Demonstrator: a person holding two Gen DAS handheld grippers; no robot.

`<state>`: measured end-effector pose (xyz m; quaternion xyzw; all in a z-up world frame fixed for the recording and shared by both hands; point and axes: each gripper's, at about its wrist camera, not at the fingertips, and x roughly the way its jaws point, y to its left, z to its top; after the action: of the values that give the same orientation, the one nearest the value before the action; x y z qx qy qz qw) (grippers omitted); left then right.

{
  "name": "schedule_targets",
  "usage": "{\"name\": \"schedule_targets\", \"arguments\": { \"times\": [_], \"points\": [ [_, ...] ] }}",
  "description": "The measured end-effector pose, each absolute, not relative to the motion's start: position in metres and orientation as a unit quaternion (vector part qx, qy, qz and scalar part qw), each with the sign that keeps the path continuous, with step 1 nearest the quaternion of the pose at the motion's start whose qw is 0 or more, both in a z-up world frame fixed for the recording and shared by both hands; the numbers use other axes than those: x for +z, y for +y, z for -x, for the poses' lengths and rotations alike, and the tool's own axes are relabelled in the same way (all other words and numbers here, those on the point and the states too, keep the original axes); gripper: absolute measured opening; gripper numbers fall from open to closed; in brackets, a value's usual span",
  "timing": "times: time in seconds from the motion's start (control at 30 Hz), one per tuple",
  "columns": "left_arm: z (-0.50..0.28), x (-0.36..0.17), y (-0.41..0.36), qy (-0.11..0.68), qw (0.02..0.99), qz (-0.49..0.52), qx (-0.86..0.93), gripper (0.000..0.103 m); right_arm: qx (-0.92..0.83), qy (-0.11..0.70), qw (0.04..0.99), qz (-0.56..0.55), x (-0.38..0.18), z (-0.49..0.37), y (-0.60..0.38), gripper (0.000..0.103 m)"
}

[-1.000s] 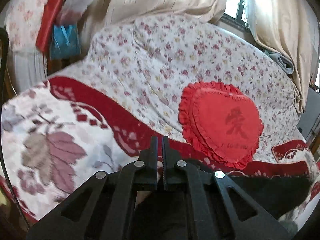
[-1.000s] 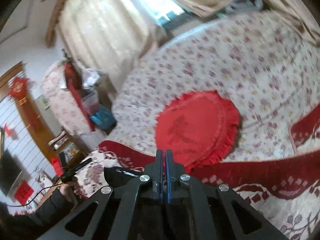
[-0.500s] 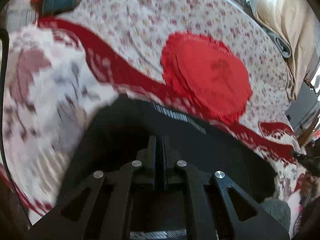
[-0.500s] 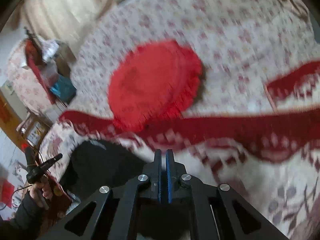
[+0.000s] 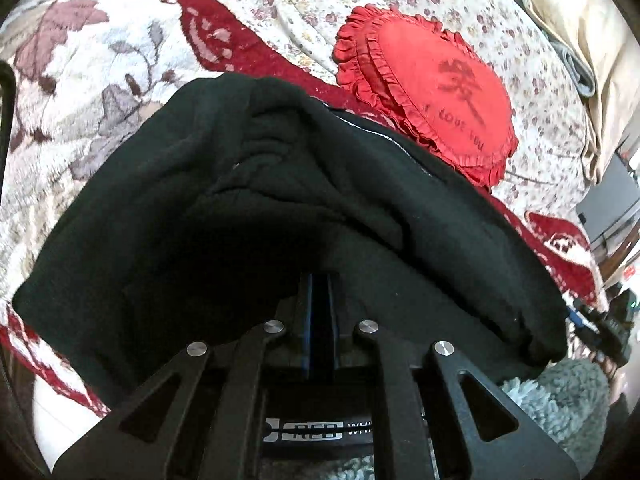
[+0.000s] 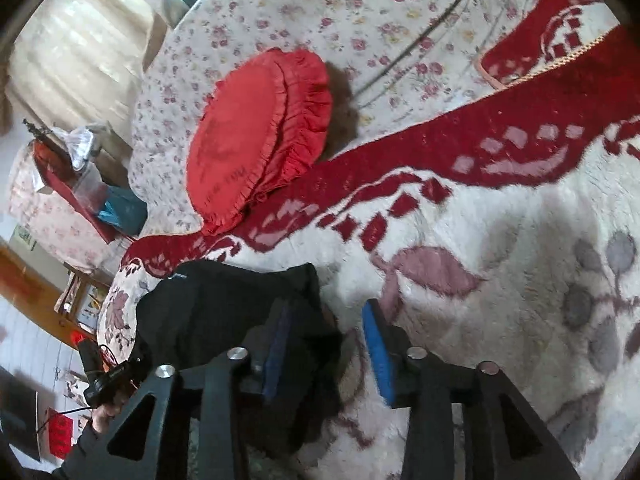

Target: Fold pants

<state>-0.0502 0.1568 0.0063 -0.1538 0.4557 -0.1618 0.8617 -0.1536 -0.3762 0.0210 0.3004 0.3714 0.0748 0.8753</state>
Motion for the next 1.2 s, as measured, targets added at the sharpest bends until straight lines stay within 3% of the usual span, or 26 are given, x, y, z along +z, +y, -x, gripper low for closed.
{"name": "schedule_targets", "arguments": {
  "times": [0.27,0.3,0.37,0.43,0.63,0.83,1.1,1.13,1.2],
  "points": [
    [0.049,0.003,0.166,0.455,0.853,0.194,-0.166,0.006,0.087,0.387,0.883,-0.25,0.007,0.144,-0.359,0.04],
    [0.049,0.003,0.166,0.455,0.852,0.198,-0.166,0.006,0.089,0.388,0.884,-0.246,0.007,0.144,-0.359,0.037],
    [0.049,0.003,0.167,0.454,0.851,0.205,-0.166,0.006,0.106,0.383,0.887,-0.236,0.01,0.146,-0.357,0.018],
    [0.051,0.003,0.167,0.451,0.853,0.206,-0.164,0.006,0.122,0.386,0.886,-0.224,0.014,0.146,-0.353,0.005],
    [0.05,0.004,0.166,0.45,0.854,0.203,-0.161,0.006,0.105,0.362,0.91,-0.17,0.052,0.14,-0.351,0.004],
    [0.05,0.005,0.165,0.456,0.852,0.206,-0.152,0.006,0.066,0.361,0.927,-0.078,0.093,0.075,-0.344,0.004],
    [0.046,0.044,0.167,0.431,0.877,0.165,-0.132,0.007,0.021,0.408,0.909,-0.081,0.057,-0.004,-0.344,0.004],
    [0.044,0.055,0.168,0.42,0.885,0.155,-0.128,0.009,0.016,0.412,0.907,-0.084,0.051,-0.006,-0.343,0.004],
    [0.035,0.072,0.168,0.402,0.9,0.125,-0.116,0.033,0.004,0.425,0.9,-0.093,0.029,-0.014,-0.343,0.004]
  ]
}}
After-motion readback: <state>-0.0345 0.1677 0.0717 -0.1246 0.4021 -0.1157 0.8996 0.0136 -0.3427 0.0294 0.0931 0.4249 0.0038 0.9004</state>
